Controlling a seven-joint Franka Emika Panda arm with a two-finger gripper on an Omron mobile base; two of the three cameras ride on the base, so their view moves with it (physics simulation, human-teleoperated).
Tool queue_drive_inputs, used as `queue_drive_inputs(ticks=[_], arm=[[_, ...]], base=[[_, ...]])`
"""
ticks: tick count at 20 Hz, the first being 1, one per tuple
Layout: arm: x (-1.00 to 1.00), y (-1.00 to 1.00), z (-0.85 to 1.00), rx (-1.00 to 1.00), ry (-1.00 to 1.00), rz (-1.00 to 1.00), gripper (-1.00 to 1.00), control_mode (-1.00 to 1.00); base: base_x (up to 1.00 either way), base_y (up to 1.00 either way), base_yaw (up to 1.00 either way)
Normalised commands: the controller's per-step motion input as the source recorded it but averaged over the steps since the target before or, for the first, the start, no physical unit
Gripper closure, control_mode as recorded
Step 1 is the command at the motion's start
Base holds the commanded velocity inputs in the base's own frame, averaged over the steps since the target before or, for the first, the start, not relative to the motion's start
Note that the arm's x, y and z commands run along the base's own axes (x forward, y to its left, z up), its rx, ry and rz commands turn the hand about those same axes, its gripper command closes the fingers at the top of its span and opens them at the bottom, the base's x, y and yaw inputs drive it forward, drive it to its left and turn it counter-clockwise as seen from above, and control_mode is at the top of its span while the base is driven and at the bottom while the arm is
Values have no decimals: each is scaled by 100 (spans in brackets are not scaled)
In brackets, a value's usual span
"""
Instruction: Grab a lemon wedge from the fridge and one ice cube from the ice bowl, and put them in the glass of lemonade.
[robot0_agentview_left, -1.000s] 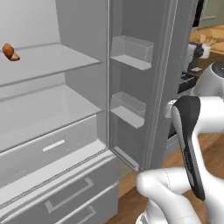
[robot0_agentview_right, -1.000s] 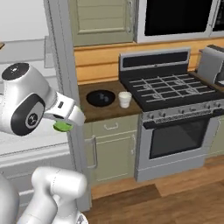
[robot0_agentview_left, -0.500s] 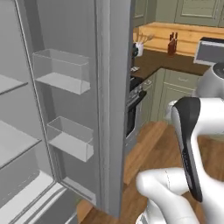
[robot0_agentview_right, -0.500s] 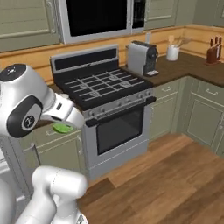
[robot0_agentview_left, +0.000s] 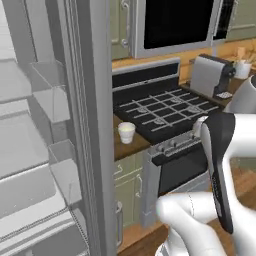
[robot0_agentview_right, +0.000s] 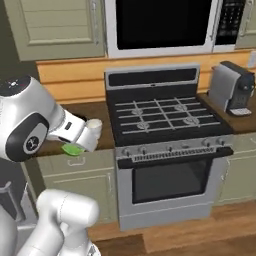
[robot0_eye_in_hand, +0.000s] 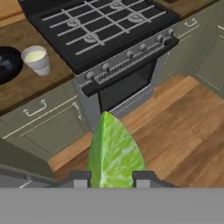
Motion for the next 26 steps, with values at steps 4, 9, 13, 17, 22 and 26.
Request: queue_drive_inputs(ticks=[4,9,13,17,22,26], arm=[[0,0,0,0,0,0,100,100],[0,0,0,0,0,0,100,100],[0,0,0,0,0,0,100,100],[0,0,0,0,0,0,100,100],[0,0,0,0,0,0,100,100],[0,0,0,0,0,0,100,100]], base=[[78,-23,87],[55,-90,59],[42,-84,15],[51,-50,7],[62,-6,10],[6,16,17]])
